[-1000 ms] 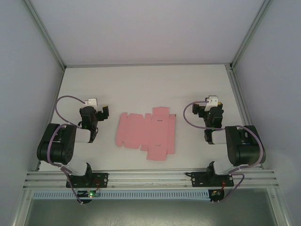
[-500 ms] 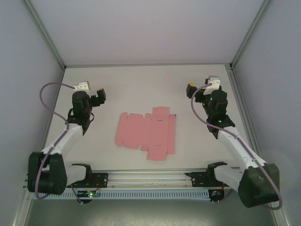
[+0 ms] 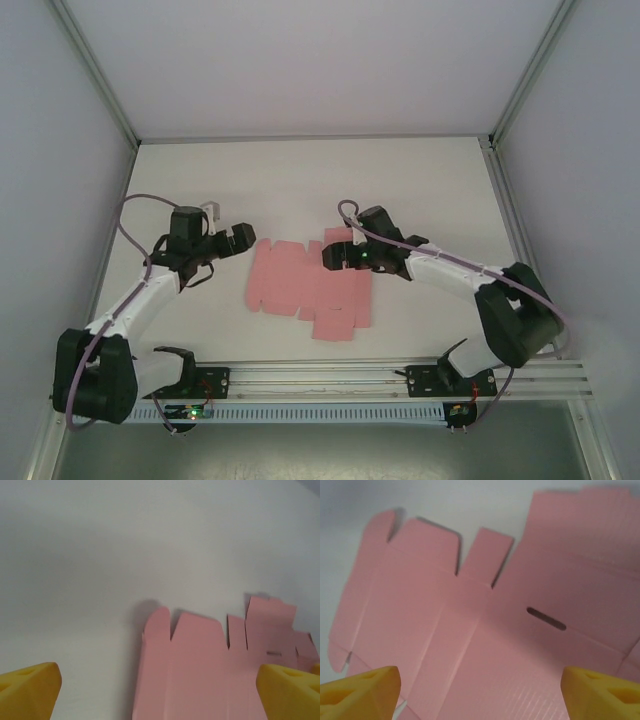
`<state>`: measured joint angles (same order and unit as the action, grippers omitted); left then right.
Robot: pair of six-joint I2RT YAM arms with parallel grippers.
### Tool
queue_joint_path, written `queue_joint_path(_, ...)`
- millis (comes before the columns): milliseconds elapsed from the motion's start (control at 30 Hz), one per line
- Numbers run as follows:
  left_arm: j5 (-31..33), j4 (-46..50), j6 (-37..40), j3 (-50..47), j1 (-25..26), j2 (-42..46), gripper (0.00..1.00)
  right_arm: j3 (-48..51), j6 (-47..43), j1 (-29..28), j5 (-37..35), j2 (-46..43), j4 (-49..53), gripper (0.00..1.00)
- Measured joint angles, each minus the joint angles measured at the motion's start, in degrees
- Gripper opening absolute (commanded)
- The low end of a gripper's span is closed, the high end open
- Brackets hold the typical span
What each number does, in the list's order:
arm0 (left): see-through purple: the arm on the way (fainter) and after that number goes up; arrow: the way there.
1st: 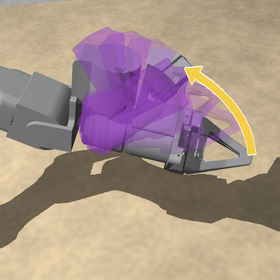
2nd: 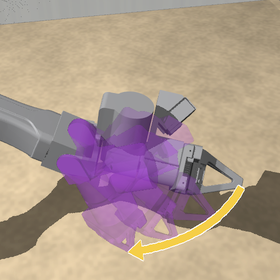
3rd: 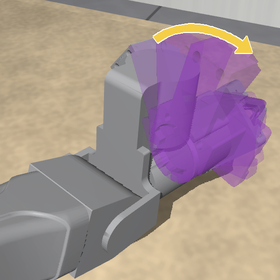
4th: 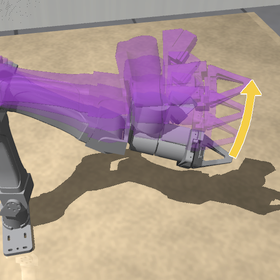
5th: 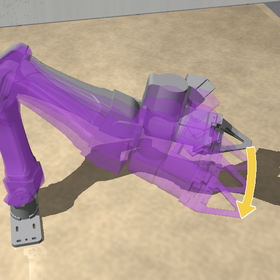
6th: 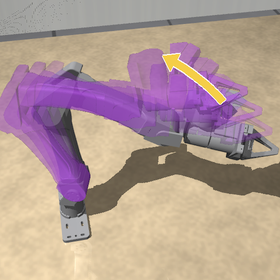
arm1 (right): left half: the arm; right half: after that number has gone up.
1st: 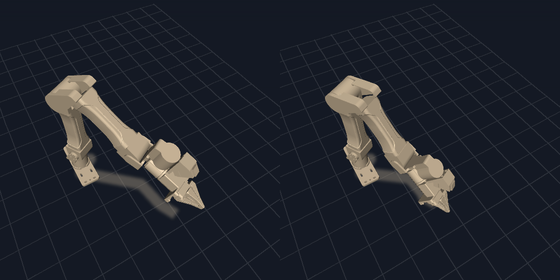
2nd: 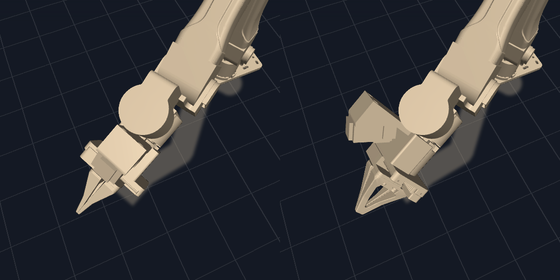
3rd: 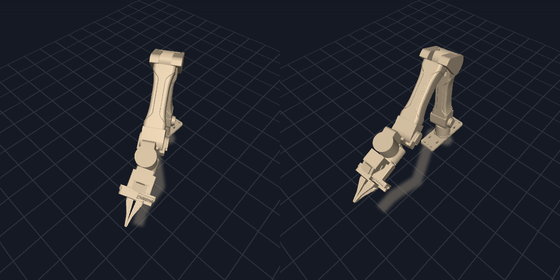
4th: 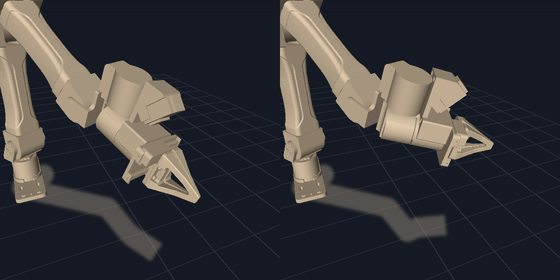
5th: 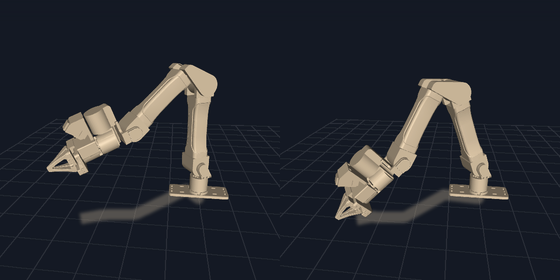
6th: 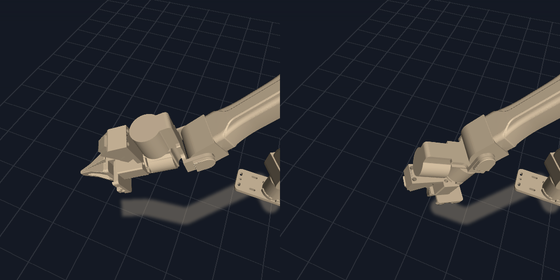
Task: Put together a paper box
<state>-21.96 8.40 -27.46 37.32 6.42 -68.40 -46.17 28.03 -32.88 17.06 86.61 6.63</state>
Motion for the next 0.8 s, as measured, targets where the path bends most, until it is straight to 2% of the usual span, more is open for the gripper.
queue_joint_path(200, -7.4, 0.3, -0.2, 0.0, 2.4, -10.7, 1.0, 2.4, 0.8, 0.3, 0.4, 3.6, -2.1, 0.83)
queue_joint_path(467, -14.0, -1.9, -0.5, -0.1, 4.5, -16.3, 0.98, 5.1, 0.8, 1.9, 1.3, 4.6, -7.5, 0.83)
queue_joint_path(633, -19.3, -8.0, -2.1, -0.5, 6.4, -18.2, 0.78, 5.1, 0.6, 2.0, 1.7, 5.9, -10.7, 0.83)
queue_joint_path(800, -21.4, -10.1, -2.8, -0.3, 7.1, -18.9, 0.43, 5.3, 0.3, 2.0, 1.9, 6.5, -12.8, 0.83)
